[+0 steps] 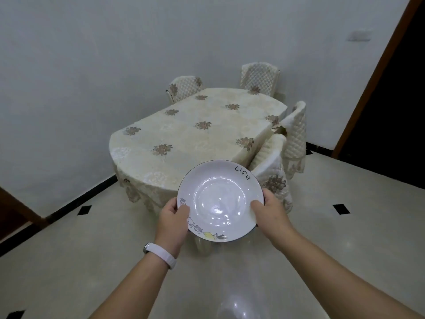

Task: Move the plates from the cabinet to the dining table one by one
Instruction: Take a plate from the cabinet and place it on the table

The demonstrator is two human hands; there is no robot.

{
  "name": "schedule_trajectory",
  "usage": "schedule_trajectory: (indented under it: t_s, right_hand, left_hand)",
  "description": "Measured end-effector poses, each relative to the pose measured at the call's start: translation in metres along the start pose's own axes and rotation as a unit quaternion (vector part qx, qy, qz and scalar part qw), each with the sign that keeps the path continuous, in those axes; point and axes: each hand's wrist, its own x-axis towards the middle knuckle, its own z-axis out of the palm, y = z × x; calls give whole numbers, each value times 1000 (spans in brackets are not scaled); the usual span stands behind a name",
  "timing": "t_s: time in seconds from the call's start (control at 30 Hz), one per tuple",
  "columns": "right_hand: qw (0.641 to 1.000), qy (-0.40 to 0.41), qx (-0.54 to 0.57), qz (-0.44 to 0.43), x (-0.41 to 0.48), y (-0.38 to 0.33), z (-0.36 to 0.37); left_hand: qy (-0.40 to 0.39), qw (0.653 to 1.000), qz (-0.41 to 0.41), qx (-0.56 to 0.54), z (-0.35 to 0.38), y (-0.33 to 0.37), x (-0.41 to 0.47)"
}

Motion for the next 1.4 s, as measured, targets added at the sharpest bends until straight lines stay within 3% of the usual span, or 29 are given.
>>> schedule_trajectory:
  t_s: [0.47,1.0,1.4]
  right_hand:
    - [998,-28,-47,16,170,-20,57]
    - [990,94,-96,52,355,-48,188]
    - [978,165,-85,94,403,-31,162]
  left_hand:
    - [38,998,-11,45,13,7,166]
    - [-81,994,-15,71,-11,27,429]
    - [-178,979,-31,90,49,16,498]
